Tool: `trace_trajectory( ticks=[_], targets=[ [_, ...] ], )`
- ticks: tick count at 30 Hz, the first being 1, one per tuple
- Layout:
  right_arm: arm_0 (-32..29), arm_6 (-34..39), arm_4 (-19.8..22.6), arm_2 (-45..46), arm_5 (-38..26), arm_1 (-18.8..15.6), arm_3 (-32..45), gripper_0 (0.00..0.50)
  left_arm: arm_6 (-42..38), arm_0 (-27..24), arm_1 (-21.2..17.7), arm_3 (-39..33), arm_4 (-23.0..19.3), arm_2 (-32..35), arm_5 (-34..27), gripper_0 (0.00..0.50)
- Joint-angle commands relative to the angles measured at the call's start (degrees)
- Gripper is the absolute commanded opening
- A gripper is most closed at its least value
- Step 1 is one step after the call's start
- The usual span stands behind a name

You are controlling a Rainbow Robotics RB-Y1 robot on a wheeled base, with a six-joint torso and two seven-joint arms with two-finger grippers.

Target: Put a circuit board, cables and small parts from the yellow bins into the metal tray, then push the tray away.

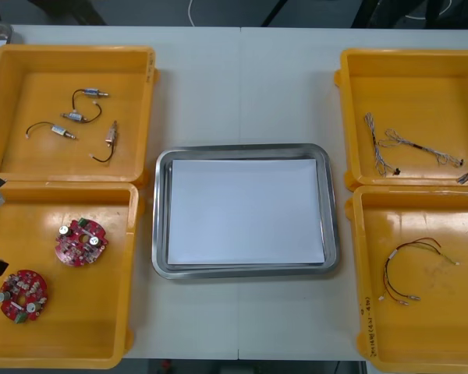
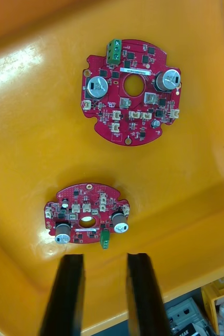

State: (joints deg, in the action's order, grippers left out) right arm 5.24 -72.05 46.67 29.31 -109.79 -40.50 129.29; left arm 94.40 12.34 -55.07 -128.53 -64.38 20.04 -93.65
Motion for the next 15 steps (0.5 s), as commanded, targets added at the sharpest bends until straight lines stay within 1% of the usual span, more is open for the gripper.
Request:
trace_trajectory(
  ticks=[1, 4, 9, 10, 12, 15],
  targets=[
    [-0.8, 1.3, 3.4, 2.2, -0.2, -4.5, 5.5, 0.0, 1.6, -0.9, -1.1, -1.6, -0.7, 1.8, -0.5, 0.5],
    [-0.8, 0.9, 4.7, 2.2, -0.2, -4.9, 7.8, 0.0, 1.7, -0.8, -1.1, -1.6, -0.8, 1.8, -0.6, 0.5],
    [-0.8, 0.2, 9.1, 2.2, -0.2, -5.7, 11.6, 0.0, 1.7, 0.8, -1.1, -1.6, -1.1, 1.8, 0.6, 0.5],
    [-0.8, 0.2, 9.1, 2.2, -0.2, -5.7, 11.6, 0.0, 1.7, 0.8, -1.1, -1.6, -1.1, 1.8, 0.6, 0.5],
    [-0.8, -0.3, 11.7, 1.7, -0.2, -6.3, 12.9, 0.0, 1.8, 2.3, -1.1, -1.6, -1.1, 1.8, 2.3, 0.5],
    [-0.8, -0.8, 13.8, 1.3, -0.2, -7.0, 14.1, 0.0, 1.9, 3.5, -1.1, -1.6, -1.1, 1.4, 3.4, 0.5]
  ],
)
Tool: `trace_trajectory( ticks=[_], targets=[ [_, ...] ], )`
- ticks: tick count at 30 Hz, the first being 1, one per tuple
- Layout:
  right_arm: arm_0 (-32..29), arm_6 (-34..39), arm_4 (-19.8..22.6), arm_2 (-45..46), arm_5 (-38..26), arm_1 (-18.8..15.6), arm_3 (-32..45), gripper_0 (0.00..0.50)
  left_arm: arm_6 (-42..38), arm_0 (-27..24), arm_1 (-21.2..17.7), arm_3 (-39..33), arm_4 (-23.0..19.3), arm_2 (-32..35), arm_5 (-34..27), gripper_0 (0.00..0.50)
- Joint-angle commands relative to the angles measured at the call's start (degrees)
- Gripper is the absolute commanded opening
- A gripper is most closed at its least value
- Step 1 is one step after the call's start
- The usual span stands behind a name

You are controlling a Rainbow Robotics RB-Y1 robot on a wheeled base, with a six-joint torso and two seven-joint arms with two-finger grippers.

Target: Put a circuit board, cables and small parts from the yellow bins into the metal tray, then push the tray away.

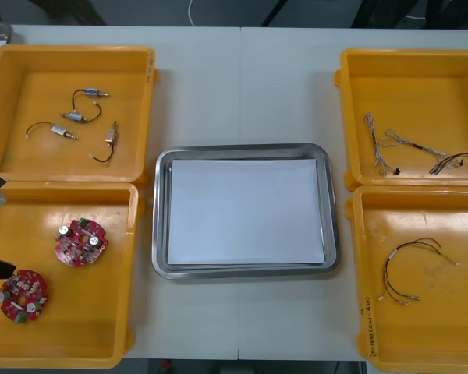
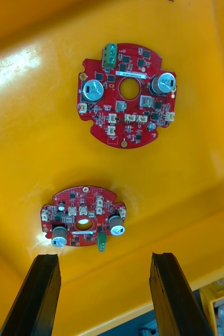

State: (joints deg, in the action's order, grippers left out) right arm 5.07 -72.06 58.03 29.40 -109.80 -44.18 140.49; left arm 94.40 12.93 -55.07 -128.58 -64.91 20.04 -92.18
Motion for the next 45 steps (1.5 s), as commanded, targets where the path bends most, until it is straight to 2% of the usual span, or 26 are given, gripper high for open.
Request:
trace_trajectory(
  ticks=[1, 11, 18, 24, 45],
  targets=[
    [-0.7, -0.8, 2.4, 1.2, -0.2, -3.3, 2.9, 0.0, 1.9, 2.9, -1.1, -1.5, -0.6, 1.4, 1.9, 0.5],
    [-0.9, -3.9, 3.6, -1.5, -0.2, -4.5, 7.0, 0.0, 2.0, 8.3, -1.1, -1.1, 0.2, -1.6, 9.7, 0.5],
    [-0.9, -6.0, 0.3, -5.2, -0.2, -5.2, 9.5, 0.0, 2.1, 11.3, -1.1, -1.1, 0.8, -3.3, 13.2, 0.5],
    [-0.9, -7.6, -0.5, -7.8, -0.2, -5.5, 9.5, 0.0, 2.1, 13.0, -1.1, -1.1, 1.9, -5.0, 15.1, 0.5],
    [-0.9, -14.0, -4.5, -9.1, -0.2, -5.6, 9.5, 0.0, 2.5, 14.2, -1.1, 2.7, 7.0, -12.4, 22.7, 0.5]
  ],
)
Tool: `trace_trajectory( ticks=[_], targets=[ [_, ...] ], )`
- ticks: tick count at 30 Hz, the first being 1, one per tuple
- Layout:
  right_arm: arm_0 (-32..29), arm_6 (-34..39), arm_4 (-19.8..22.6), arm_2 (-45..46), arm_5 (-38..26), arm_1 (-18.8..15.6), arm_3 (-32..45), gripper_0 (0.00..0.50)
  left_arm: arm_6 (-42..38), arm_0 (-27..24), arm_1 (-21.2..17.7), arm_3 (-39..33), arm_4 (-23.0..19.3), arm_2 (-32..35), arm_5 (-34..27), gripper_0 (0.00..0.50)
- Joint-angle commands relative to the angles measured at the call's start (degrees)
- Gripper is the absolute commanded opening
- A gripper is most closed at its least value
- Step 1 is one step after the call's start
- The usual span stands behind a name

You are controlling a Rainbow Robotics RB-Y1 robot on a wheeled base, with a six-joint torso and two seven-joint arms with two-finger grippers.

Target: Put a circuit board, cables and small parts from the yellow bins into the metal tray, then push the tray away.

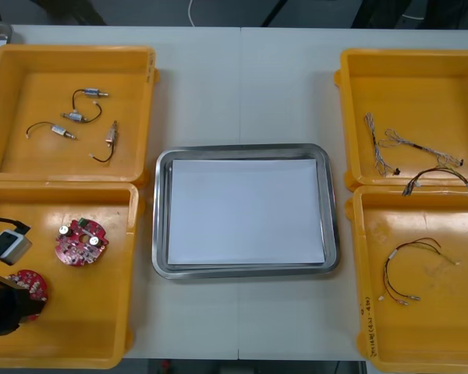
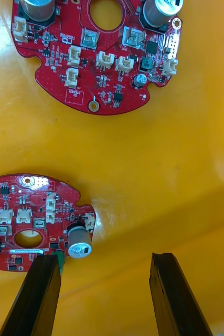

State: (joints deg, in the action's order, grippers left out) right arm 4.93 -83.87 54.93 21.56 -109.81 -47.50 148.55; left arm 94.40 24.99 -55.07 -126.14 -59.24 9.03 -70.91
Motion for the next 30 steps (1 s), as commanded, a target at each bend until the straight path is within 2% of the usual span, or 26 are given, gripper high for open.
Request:
trace_trajectory(
  ticks=[1, 14, 21, 30],
  targets=[
    [-0.8, -2.4, -1.5, -1.4, -0.2, -2.2, 1.4, 0.0, 2.6, 2.3, -1.1, 0.5, 1.6, -1.6, 2.0, 0.5],
    [-0.8, -4.7, -0.7, -1.4, -0.2, -2.2, 0.5, 0.0, 3.2, 2.3, -1.1, 3.4, 4.5, -5.5, 6.5, 0.5],
    [-0.8, -6.0, 1.5, -1.5, -0.2, -2.2, -1.7, 0.0, 3.5, 2.3, -1.1, 4.1, 5.6, -6.7, 8.2, 0.5],
    [-0.8, -7.2, 2.4, -2.2, -0.2, -2.2, -3.3, 0.0, 3.9, 2.3, -1.1, 5.6, 6.1, -7.5, 10.2, 0.5]
  ],
)
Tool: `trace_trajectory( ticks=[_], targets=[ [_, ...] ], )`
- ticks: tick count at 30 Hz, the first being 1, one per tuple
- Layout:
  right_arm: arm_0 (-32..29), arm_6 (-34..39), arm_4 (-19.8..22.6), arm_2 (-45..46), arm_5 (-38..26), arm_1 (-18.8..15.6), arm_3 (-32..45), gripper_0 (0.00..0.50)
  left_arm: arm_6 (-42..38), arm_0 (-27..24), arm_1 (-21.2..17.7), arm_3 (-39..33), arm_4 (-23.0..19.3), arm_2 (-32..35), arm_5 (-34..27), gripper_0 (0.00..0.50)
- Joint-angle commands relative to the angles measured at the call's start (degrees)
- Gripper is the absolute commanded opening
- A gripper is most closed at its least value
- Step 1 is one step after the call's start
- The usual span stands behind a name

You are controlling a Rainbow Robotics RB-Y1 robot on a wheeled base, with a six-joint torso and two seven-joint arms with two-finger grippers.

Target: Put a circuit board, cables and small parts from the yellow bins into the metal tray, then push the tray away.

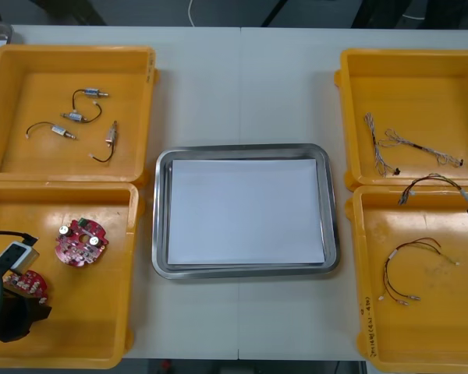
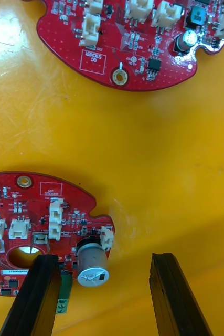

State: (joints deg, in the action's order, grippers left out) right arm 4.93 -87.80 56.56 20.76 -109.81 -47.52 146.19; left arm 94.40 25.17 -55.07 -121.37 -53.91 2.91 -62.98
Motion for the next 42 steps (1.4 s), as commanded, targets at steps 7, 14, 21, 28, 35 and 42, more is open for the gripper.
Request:
trace_trajectory(
  ticks=[7, 14, 21, 28, 35, 42],
  targets=[
    [-0.4, -3.9, 0.3, -1.5, -0.2, -2.1, -2.1, 0.0, 4.1, 2.0, -1.1, 1.4, 0.8, -1.9, 3.4, 0.5],
    [-0.1, -4.1, -0.2, -1.5, -0.2, -2.1, -2.1, 0.0, 4.1, 1.5, -1.1, 1.4, 0.6, -1.9, 3.4, 0.063],
    [0.1, -4.1, -0.4, -1.5, -0.2, -2.1, -2.1, 0.0, 4.2, 1.5, -1.1, 1.4, 0.6, -1.9, 3.5, 0.0],
    [0.3, -4.1, -0.5, -1.5, -0.2, -2.1, -2.1, 0.0, 4.2, 1.2, -1.1, 1.4, 0.6, -1.9, 3.4, 0.0],
    [0.5, -3.9, -0.2, -1.5, -0.2, -2.1, -2.1, 0.0, 4.0, 0.2, -1.1, 0.1, -0.3, 0.6, 0.1, 0.0],
    [0.8, -3.8, -0.2, -1.5, -0.2, -2.1, -2.1, 0.0, 2.9, -1.2, -1.1, -3.6, -2.3, 5.4, -7.4, 0.0]
  ],
)
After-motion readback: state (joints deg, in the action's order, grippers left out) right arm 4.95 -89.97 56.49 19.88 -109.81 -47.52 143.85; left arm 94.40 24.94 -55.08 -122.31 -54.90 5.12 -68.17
